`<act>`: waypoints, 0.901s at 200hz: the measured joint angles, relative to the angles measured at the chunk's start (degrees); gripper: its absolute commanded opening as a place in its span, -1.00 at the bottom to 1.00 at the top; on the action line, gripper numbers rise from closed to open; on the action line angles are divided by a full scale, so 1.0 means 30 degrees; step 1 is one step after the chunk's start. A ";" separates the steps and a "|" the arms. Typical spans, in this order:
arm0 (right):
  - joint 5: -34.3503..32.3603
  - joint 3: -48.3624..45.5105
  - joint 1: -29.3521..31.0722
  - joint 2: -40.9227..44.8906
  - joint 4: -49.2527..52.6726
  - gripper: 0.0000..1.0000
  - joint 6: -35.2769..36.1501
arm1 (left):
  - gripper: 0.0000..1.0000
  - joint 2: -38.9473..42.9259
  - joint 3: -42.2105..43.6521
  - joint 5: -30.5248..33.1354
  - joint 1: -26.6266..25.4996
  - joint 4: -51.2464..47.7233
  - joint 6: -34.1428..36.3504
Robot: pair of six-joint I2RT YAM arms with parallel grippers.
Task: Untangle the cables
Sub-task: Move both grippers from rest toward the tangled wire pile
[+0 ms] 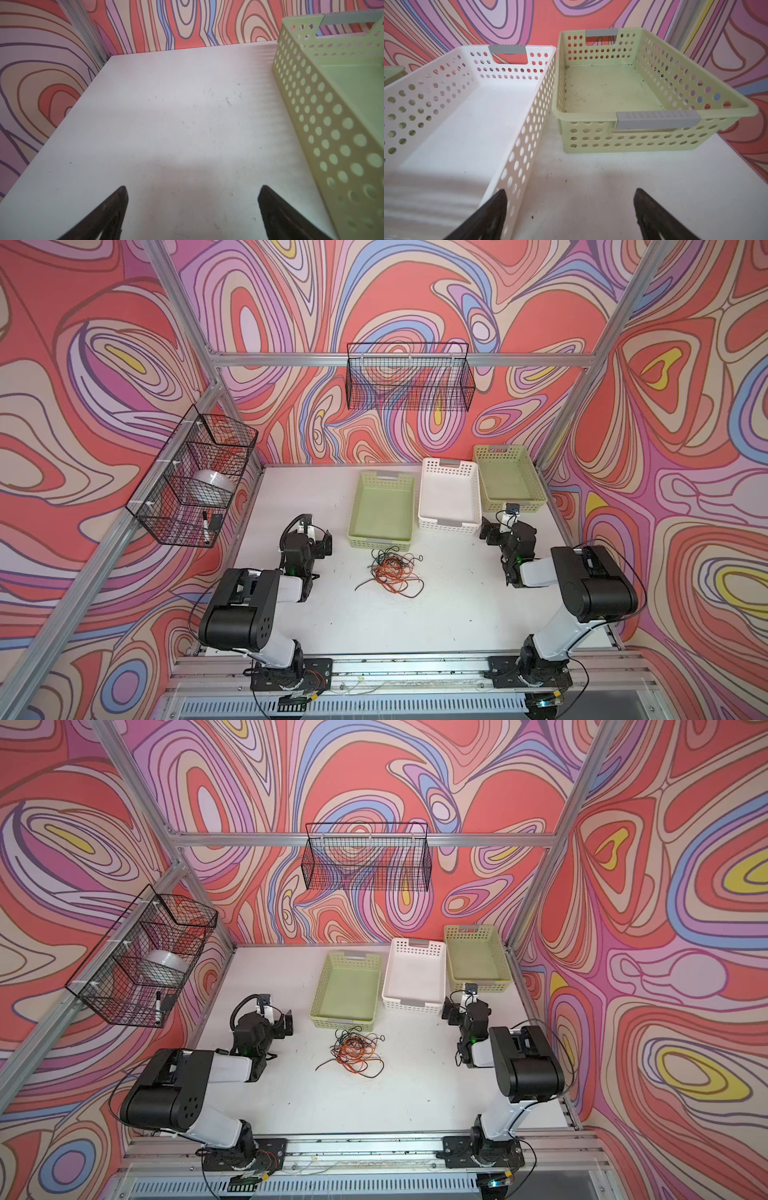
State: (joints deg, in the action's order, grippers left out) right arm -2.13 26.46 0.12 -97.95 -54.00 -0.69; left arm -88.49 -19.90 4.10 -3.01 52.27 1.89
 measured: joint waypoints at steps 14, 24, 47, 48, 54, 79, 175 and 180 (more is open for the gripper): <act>0.0007 0.0000 0.0000 0.0000 0.0007 0.97 0.0000 | 1.00 0.0000 0.0000 -0.0007 0.0000 0.0000 0.0000; 0.0007 0.0000 0.0000 0.0000 0.0000 0.97 -0.0007 | 1.00 0.0000 0.0000 -0.0007 0.0000 0.0000 -0.0007; 0.0007 0.0000 0.0000 0.0000 0.0000 0.97 0.0000 | 1.00 0.0000 0.0000 -0.0007 0.0000 0.0000 -0.0007; 0.0007 0.0000 0.0000 0.0000 0.0000 0.97 0.0000 | 1.00 0.0000 0.0000 -0.0007 0.0000 0.0000 -0.0007; 0.0007 0.0000 0.0000 0.0000 0.0007 0.97 0.0000 | 1.00 0.0000 0.0000 -0.0007 0.0000 -0.0007 -0.0007; 0.0015 0.0000 0.0000 0.0000 0.0015 0.97 -0.0007 | 0.85 0.0000 0.0000 -0.0022 0.0007 -0.0007 -0.0015; 0.0015 0.0000 0.0000 0.0000 0.0007 0.97 -0.0015 | 1.00 0.0000 -0.0335 -0.0576 0.0415 -0.0525 -0.0211; 0.0015 0.0000 0.0000 0.0000 0.0007 0.96 -0.0015 | 0.99 0.0000 -0.0335 -0.0583 0.0415 -0.0525 -0.0211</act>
State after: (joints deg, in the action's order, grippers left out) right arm -2.09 26.46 0.12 -97.95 -53.98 -0.73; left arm -88.49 -20.91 2.35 -1.76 50.70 1.26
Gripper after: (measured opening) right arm 0.984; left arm 0.999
